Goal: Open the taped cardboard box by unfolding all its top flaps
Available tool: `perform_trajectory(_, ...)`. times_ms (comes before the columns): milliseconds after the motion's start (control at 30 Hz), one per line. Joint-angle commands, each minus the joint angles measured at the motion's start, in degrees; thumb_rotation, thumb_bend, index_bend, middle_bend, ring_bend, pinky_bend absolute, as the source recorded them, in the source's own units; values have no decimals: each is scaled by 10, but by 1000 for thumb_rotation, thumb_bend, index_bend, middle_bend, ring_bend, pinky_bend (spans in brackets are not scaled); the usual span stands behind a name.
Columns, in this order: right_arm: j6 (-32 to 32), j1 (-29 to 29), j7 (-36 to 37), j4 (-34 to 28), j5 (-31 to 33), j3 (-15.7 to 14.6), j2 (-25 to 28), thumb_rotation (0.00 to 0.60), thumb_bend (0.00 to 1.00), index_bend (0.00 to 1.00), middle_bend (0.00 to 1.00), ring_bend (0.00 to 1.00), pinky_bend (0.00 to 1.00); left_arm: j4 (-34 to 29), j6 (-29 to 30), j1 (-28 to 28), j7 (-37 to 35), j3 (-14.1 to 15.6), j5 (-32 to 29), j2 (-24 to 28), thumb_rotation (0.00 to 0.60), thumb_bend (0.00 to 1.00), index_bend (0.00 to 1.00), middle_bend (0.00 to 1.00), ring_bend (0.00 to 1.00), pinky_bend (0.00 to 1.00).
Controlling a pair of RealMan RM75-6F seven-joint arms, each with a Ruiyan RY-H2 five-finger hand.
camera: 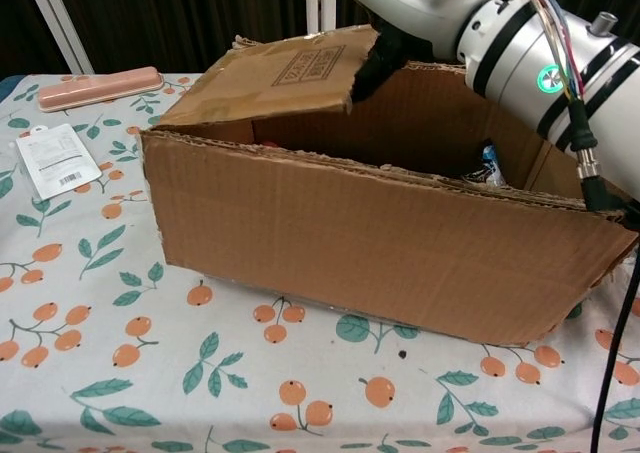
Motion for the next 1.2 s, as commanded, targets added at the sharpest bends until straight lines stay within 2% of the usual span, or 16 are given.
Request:
perform_trajectory(33,3,9,-6,-9,5,12,-3,600,158,0,0,0,0,2,1,1,-6,0,1,-2,501,55,89,145,118,180)
perform_trajectory(267,9,36,-35,-35,24,42,-11,600,176,0,0,0,0,7,2,1,-13,0,4,-3,504,54,89,145,118,180)
perform_trajectory(433,14,60,-52,-32,41,67,-29,600,176,0,0,0,0,7,5,3,-15,-1,2,2,503,54,89,145,118,181)
perform_trajectory(600,12,99,-72,-1,70,100,-63,600,176,0,0,0,0,9,3,3,-19,0,0,6,506,54,89,145,118,181)
perform_trajectory(833,3,170,-104,83,120,141,-125,600,176,0,0,0,0,6,5,5,-21,-2,-2,12,504,54,90,145,118,181)
perform_trajectory(933,-6,190,-114,105,139,145,-142,600,176,0,0,0,0,3,7,7,-20,-2,-2,15,503,54,90,145,117,181)
perform_trajectory(1200,-10,200,-121,117,149,115,-144,600,155,0,0,0,0,6,10,13,-27,0,-5,17,504,53,90,145,118,181)
